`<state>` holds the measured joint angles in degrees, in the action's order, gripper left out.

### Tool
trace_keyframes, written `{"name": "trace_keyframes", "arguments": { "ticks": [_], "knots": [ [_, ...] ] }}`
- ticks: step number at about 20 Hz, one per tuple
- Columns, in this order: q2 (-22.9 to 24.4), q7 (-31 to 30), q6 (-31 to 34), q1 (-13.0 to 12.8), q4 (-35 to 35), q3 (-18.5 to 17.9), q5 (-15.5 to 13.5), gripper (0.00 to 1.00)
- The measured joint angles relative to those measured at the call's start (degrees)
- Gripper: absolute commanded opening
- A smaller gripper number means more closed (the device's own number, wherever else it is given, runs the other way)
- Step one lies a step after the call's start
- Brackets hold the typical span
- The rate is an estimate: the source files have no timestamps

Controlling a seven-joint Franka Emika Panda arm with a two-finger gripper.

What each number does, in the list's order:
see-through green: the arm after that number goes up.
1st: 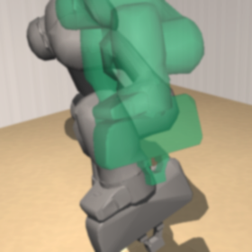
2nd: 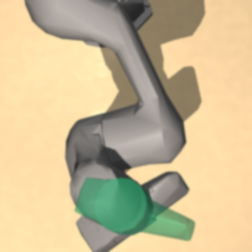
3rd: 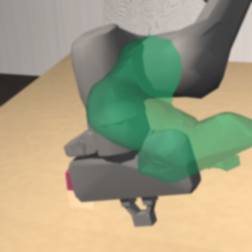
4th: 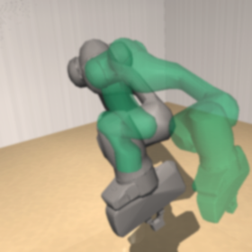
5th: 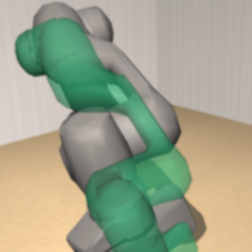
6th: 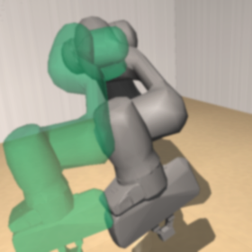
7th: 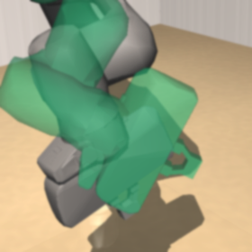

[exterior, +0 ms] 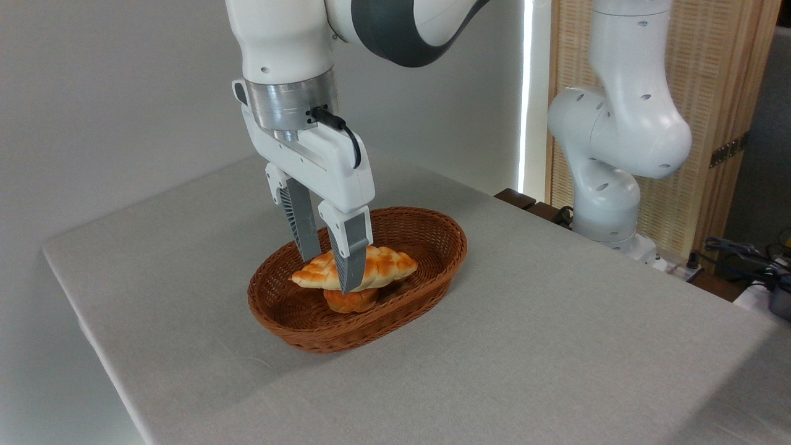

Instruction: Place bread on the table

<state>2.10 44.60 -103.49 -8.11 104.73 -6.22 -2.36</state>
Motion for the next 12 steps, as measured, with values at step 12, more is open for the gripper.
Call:
{"name": "trace_keyframes", "arguments": {
  "ticks": [12],
  "knots": [
    [0.04, 0.01, -0.52, -2.91, 4.03, 0.5, -0.01, 1.0]
  ]
}}
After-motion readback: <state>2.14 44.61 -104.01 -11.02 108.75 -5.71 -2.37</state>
